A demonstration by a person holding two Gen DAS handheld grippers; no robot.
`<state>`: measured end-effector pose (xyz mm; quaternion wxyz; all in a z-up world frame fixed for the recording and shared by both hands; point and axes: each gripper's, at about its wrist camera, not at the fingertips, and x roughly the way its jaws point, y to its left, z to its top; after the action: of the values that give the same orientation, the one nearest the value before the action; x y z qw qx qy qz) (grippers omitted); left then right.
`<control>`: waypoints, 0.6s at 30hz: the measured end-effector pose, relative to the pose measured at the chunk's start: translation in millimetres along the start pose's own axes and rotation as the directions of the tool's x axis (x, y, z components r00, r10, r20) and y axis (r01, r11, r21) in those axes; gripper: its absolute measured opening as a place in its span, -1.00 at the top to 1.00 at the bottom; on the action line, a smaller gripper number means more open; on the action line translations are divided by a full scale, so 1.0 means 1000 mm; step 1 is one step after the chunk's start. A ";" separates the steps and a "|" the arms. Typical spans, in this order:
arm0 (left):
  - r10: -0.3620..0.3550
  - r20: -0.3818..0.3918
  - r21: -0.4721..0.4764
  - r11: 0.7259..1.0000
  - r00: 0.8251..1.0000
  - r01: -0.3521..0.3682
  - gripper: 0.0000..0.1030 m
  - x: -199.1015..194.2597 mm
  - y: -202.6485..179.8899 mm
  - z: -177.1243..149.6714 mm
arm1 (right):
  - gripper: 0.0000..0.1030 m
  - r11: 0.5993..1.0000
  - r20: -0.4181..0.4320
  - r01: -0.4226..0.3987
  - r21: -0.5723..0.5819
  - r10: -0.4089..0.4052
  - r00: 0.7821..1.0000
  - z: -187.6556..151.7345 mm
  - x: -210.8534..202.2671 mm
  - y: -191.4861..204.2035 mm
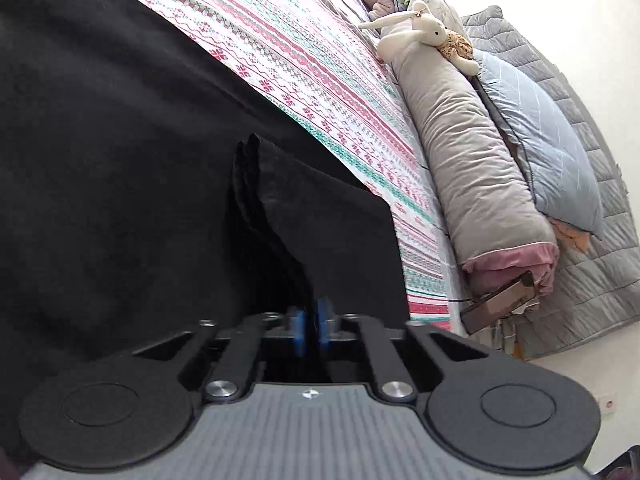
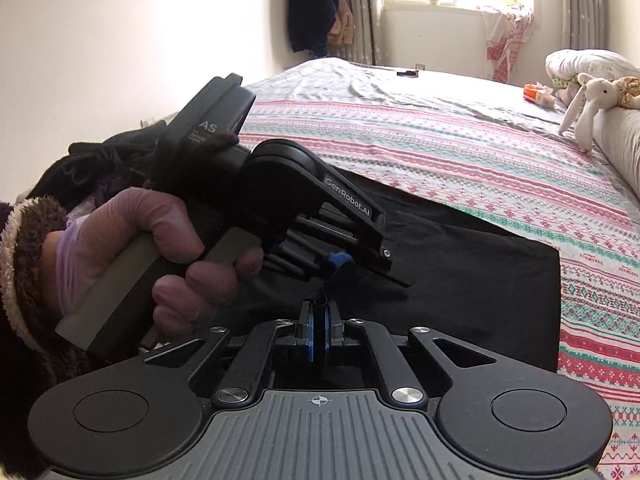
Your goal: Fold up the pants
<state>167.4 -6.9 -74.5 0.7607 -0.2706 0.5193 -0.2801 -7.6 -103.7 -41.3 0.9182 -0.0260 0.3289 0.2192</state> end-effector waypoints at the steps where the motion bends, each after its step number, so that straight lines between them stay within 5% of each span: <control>1: 0.034 0.003 0.013 0.999 0.999 -0.034 0.55 -0.001 0.000 0.001 | 0.77 1.000 -0.011 -0.011 0.002 0.011 1.000 -0.003 0.000 0.004; 5: 0.177 0.030 0.111 0.977 0.984 -0.180 0.55 -0.007 -0.006 0.002 | 0.54 0.999 -0.044 -0.035 0.023 0.036 0.998 -0.002 0.004 0.003; 7: 0.234 0.059 0.169 0.956 0.970 -0.241 0.55 -0.015 -0.010 0.002 | 0.00 0.999 -0.031 -0.025 0.034 0.026 0.999 0.000 0.000 -0.002; 9: 0.293 0.102 0.231 0.923 0.951 -0.309 0.55 -0.023 -0.010 0.002 | -0.28 0.998 -0.010 -0.001 0.056 0.002 1.000 0.003 -0.002 -0.009; 14: 0.395 0.211 0.315 0.839 0.894 -0.444 0.54 -0.047 0.001 0.000 | -0.39 0.982 -0.086 0.177 0.071 -0.171 0.982 0.005 0.014 -0.025; 18: 0.458 0.266 0.306 0.794 0.848 -0.525 0.54 -0.066 0.017 0.002 | -0.39 0.958 -0.217 0.244 0.151 -0.208 0.954 -0.001 0.040 -0.046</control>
<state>151.7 52.0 -43.4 0.8874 -0.0027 0.4396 -0.1387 39.0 -130.0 -71.4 0.8985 -0.0041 0.4318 0.0786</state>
